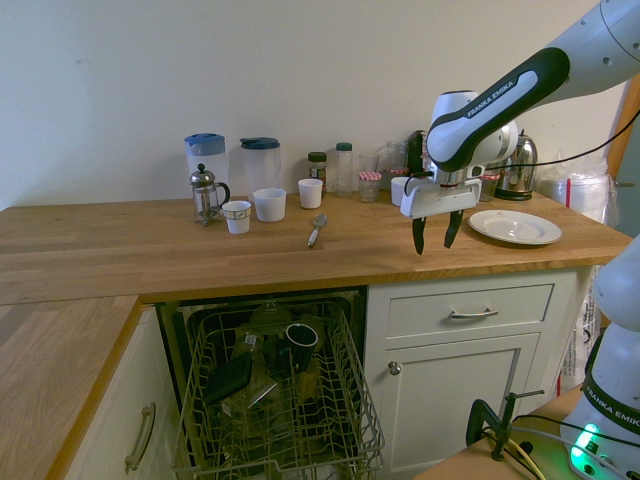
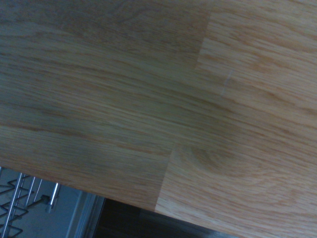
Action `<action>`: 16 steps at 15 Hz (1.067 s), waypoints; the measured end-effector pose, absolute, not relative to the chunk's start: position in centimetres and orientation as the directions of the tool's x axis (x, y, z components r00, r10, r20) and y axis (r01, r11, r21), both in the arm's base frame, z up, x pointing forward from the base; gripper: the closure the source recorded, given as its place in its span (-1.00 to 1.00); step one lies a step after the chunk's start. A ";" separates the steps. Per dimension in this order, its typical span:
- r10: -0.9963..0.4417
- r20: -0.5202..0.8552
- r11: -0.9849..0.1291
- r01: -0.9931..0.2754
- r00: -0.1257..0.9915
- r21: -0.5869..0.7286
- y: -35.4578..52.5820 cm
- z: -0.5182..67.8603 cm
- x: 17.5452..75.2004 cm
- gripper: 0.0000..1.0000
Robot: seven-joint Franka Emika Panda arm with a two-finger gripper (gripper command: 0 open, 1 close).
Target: Put the spoon in the dishwasher
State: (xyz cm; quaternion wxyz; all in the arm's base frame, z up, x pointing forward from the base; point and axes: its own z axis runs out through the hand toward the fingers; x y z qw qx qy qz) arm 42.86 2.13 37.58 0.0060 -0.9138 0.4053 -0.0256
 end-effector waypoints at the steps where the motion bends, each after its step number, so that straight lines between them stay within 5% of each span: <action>1: -0.742 0.038 -0.670 -0.742 0.669 -0.030 2.1 37.5 42.8 -1.00; 7: -0.823 0.017 -0.566 -0.819 0.567 -0.093 3.2 39.6 45.9 -1.00; 16: -0.954 0.041 -0.300 -0.940 0.297 -0.163 15.3 39.9 61.5 -1.00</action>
